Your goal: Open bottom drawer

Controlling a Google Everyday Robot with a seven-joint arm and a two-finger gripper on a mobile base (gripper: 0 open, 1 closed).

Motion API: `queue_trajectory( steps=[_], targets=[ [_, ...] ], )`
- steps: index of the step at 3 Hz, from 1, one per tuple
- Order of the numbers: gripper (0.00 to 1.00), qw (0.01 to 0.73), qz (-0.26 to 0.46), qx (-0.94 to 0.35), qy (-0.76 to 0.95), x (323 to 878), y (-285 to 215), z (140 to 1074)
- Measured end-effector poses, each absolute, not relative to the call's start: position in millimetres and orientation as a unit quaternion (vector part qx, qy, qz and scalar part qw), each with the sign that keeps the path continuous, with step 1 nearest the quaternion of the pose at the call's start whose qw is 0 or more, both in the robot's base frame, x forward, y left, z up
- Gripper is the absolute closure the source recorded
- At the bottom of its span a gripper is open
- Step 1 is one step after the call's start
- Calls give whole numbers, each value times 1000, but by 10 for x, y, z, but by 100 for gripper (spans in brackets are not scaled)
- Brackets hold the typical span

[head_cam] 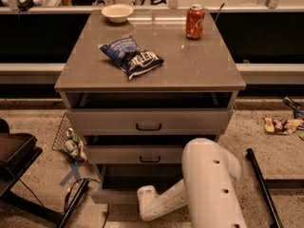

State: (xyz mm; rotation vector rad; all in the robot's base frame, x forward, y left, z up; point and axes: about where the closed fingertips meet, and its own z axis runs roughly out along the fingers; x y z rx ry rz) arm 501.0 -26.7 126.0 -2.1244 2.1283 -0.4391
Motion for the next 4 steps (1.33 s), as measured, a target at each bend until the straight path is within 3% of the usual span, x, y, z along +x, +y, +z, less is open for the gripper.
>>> queue_trajectory(
  steps=[4],
  targets=[
    [100, 57, -141, -701, 697, 4819, -332, 1311]
  ],
)
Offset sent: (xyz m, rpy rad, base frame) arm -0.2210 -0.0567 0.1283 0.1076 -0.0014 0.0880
